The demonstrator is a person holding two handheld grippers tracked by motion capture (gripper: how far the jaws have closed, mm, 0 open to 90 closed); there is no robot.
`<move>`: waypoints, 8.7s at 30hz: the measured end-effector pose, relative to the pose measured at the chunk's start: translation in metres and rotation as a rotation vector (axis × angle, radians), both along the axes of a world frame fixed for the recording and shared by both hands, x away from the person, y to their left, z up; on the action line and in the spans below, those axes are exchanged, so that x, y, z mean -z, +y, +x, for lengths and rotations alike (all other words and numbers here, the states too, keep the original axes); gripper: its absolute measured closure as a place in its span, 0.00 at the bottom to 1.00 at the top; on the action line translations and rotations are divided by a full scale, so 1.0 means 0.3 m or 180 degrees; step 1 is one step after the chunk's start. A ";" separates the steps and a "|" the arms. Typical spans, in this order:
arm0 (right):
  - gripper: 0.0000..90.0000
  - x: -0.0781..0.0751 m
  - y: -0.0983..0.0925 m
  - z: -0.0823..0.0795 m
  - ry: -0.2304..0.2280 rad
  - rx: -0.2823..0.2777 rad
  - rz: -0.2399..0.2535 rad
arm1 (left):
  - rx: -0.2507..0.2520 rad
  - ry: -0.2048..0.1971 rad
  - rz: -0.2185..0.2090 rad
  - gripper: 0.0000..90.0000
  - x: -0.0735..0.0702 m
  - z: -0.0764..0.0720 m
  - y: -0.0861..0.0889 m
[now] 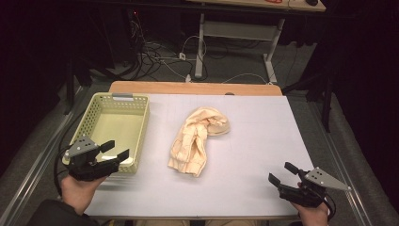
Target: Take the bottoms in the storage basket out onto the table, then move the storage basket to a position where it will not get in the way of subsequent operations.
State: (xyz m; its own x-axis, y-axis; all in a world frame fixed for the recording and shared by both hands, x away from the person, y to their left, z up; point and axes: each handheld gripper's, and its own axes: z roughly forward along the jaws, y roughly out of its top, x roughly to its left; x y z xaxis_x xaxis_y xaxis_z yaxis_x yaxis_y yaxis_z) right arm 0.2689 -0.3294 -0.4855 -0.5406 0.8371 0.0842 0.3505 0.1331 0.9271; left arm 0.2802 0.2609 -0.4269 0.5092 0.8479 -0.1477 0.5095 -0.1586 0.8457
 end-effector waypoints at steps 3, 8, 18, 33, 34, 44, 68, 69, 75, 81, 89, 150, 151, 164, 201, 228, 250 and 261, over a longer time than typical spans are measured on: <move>0.23 0.000 0.000 0.000 0.0001 0.0001 -0.0002 | -0.0025 -0.0010 -0.0030 0.37 0.009 -0.010 0.012; 0.23 0.000 0.000 0.000 -0.0008 0.0004 -0.0009 | -0.0048 -0.0027 -0.0064 0.37 0.017 -0.020 0.024; 0.23 -0.002 -0.002 -0.002 -0.0021 0.0016 -0.0001 | -0.0029 0.0008 -0.0104 0.37 0.061 -0.036 0.018; 0.24 -0.003 -0.004 -0.003 -0.0022 0.0031 0.0029 | -0.0032 0.0003 -0.0103 0.37 0.114 -0.052 0.021; 0.24 -0.003 -0.004 -0.002 -0.0017 0.0032 0.0034 | -0.0029 0.0009 -0.0102 0.37 0.116 -0.051 0.020; 0.26 -0.004 -0.004 -0.003 -0.0037 0.0020 0.0050 | -0.0011 0.0019 -0.0142 0.37 0.122 -0.052 0.025; 0.27 -0.005 0.001 -0.003 -0.0052 0.0013 0.0049 | 0.0032 0.0003 -0.0153 0.37 0.122 -0.052 0.017; 0.27 -0.005 0.001 -0.004 -0.0052 0.0017 0.0055 | 0.0036 0.0001 -0.0150 0.37 0.121 -0.052 0.015; 0.27 -0.007 0.006 -0.004 -0.0081 0.0001 0.0070 | 0.0050 -0.0015 -0.0153 0.37 0.118 -0.053 0.008; 0.28 -0.009 0.010 -0.006 -0.0098 -0.0008 0.0068 | 0.0098 -0.0024 -0.0155 0.37 0.113 -0.053 -0.008; 0.28 -0.010 0.014 -0.006 -0.0111 -0.0018 0.0071 | 0.0180 -0.0018 -0.0164 0.37 0.108 -0.048 -0.031; 0.28 -0.015 0.027 -0.006 -0.0140 -0.0090 0.0076 | 0.0765 0.0173 0.0000 0.37 0.073 0.134 -0.411; 0.28 -0.014 0.026 -0.005 -0.0132 -0.0089 0.0076 | 0.0762 0.0193 -0.0002 0.37 0.076 0.139 -0.414; 0.28 -0.014 0.027 -0.002 -0.0130 -0.0092 0.0079 | 0.0814 0.0451 0.0079 0.40 0.112 0.205 -0.465; 0.33 -0.042 0.076 0.016 0.0065 -0.0267 -0.0028 | 0.1218 0.0844 0.0392 0.86 0.151 0.190 -0.539; 0.56 0.004 0.469 0.272 0.0810 -0.0907 -0.0615 | 0.1348 0.0754 0.0228 0.76 0.157 0.152 -0.510; 0.54 0.074 0.596 0.350 0.1171 -0.1088 -0.0735 | 0.1109 0.0670 0.0153 0.56 0.144 0.161 -0.481; 0.88 0.077 0.621 0.353 0.1235 -0.1180 -0.0742 | 0.1028 0.0740 0.0273 0.50 0.173 0.179 -0.491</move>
State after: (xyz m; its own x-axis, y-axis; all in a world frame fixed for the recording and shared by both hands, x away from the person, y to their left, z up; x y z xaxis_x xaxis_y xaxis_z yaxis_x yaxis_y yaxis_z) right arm 0.3747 -0.1432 -0.5085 -0.7673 0.6182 0.1706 0.5496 0.4967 0.6717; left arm 0.3340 0.1135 -0.4788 0.7125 0.6642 -0.2262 0.5982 -0.4066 0.6905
